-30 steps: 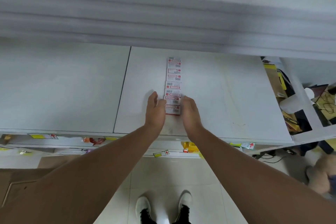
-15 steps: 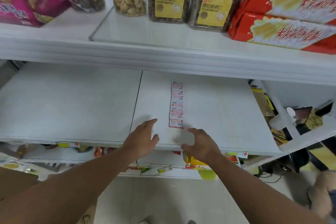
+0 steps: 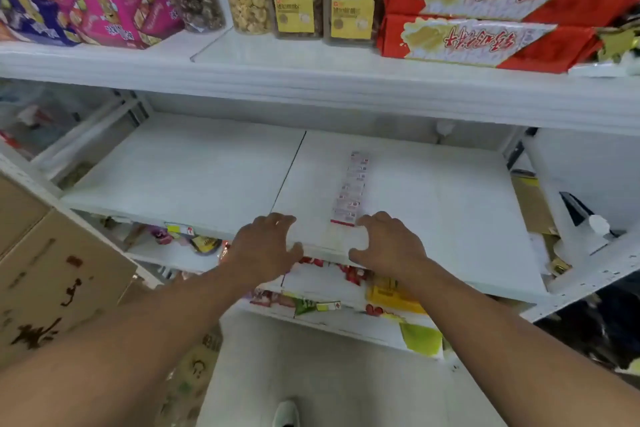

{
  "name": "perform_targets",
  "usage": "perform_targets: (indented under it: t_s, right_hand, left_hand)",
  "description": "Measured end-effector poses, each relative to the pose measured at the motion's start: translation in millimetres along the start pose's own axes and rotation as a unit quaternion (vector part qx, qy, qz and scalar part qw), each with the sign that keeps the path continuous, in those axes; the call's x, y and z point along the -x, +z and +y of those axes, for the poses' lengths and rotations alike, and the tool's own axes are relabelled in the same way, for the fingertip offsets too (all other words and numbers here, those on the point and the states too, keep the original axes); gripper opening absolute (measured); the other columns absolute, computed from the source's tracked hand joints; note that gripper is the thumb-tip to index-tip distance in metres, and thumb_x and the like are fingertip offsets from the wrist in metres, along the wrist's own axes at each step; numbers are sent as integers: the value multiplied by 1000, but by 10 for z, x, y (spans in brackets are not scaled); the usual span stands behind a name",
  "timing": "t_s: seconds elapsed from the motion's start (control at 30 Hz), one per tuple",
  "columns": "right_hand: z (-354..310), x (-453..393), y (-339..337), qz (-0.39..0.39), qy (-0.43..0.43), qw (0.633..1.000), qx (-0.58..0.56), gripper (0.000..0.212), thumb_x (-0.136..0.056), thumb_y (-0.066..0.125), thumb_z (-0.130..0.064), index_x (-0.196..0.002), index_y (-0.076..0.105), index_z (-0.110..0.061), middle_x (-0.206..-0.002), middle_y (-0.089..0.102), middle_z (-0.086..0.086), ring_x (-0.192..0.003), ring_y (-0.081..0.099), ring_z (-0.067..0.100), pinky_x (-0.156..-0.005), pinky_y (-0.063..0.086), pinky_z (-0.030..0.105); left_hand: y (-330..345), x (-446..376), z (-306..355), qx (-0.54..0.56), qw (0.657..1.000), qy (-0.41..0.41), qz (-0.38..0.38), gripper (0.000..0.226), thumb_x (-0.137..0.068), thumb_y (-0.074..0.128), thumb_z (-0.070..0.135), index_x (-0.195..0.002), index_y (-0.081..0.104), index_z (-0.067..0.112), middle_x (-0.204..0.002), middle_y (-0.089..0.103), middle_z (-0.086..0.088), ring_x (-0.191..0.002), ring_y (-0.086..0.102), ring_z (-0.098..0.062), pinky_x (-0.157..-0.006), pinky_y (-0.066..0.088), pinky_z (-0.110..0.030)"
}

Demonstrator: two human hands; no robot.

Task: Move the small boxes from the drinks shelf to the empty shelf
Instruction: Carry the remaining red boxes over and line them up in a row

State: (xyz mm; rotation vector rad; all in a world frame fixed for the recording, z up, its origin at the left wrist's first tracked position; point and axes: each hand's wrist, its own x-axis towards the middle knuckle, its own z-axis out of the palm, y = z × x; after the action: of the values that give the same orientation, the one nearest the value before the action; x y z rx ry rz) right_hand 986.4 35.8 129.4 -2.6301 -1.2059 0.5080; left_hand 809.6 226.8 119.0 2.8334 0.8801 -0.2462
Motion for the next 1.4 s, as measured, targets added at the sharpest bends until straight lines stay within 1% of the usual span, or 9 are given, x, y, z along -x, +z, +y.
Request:
perform_targets:
  t_s: [0.17, 0.3, 0.57, 0.7, 0.8, 0.9, 1.0, 1.1, 1.4]
  right_hand:
    - [134, 304, 148, -15, -53, 998, 17, 80, -84, 73, -57, -154, 47, -29, -144, 49, 4, -129, 53, 29, -98, 54, 48]
    - [-5, 585, 205, -31, -92, 995, 28, 72, -85, 68, -56, -149, 49, -31, -138, 49, 2, -124, 53, 28, -91, 54, 44]
    - [-637, 1006, 361, 18, -198, 980, 31, 60, -92, 63, -50, -147, 51, -30, -147, 48, 0, -121, 58, 28, -91, 56, 41]
    - [-1163, 1320, 555, -25, -233, 971, 49, 70, -90, 65, -54, -154, 46, -30, -155, 44, 2, -135, 52, 29, -101, 54, 46]
    - [-1625, 1630, 825, -36, -257, 963, 73, 67, -85, 61, -59, -145, 52, -32, -146, 51, 1, -129, 57, 29, -97, 55, 45]
    - [-2133, 1970, 1084, -51, -307, 946, 93, 76, -80, 52, -68, -146, 53, -31, -142, 53, 0, -125, 60, 28, -97, 56, 44]
    - [-2651, 2343, 1296, -80, -339, 933, 96, 71, -86, 65, -54, -151, 47, -31, -149, 50, 0, -133, 55, 28, -103, 52, 45]
    - [-3099, 2676, 1595, -111, -372, 915, 107, 70, -85, 62, -56, -150, 49, -32, -151, 49, -1, -135, 55, 26, -105, 52, 50]
    - [-4083, 3766, 2354, -138, -510, 829, 183, 61, -83, 65, -56, -135, 54, -26, -126, 58, 5, -118, 61, 30, -95, 57, 47]
  left_hand:
    - [156, 536, 296, -16, 998, -61, -6, 73, -102, 47, 65, -164, 39, 27, -166, 44, -4, -147, 46, -31, -115, 45, -45]
    - [178, 991, 401, -16, 995, -97, -1, 72, -102, 44, 65, -164, 36, 30, -166, 43, -2, -151, 40, -27, -117, 42, -45]
    - [323, 1913, 36, -11, 984, -176, -14, 75, -104, 32, 65, -171, 19, 34, -175, 28, -4, -161, 24, -31, -131, 21, -52]
    - [418, 2526, -330, 17, 977, -212, 3, 75, -102, 29, 70, -168, 27, 34, -172, 33, 0, -158, 30, -28, -127, 30, -52]
    - [472, 3121, -604, 24, 972, -232, 19, 72, -101, 33, 68, -165, 31, 33, -166, 41, -1, -152, 38, -29, -122, 35, -50]
    - [543, 3748, -896, 29, 961, -272, 28, 69, -101, 37, 65, -161, 37, 31, -161, 47, -3, -147, 43, -31, -119, 40, -49]
    - [691, 4384, -1183, 54, 945, -320, 21, 70, -102, 38, 65, -162, 38, 30, -162, 46, -6, -147, 43, -33, -117, 43, -49]
    - [878, 5001, -1403, 77, 933, -350, 17, 71, -102, 41, 64, -163, 37, 28, -164, 45, -7, -146, 46, -33, -114, 47, -49]
    - [1382, 6472, -1703, 120, 883, -454, 19, 65, -101, 44, 62, -155, 47, 26, -152, 55, -7, -136, 53, -31, -106, 52, -48]
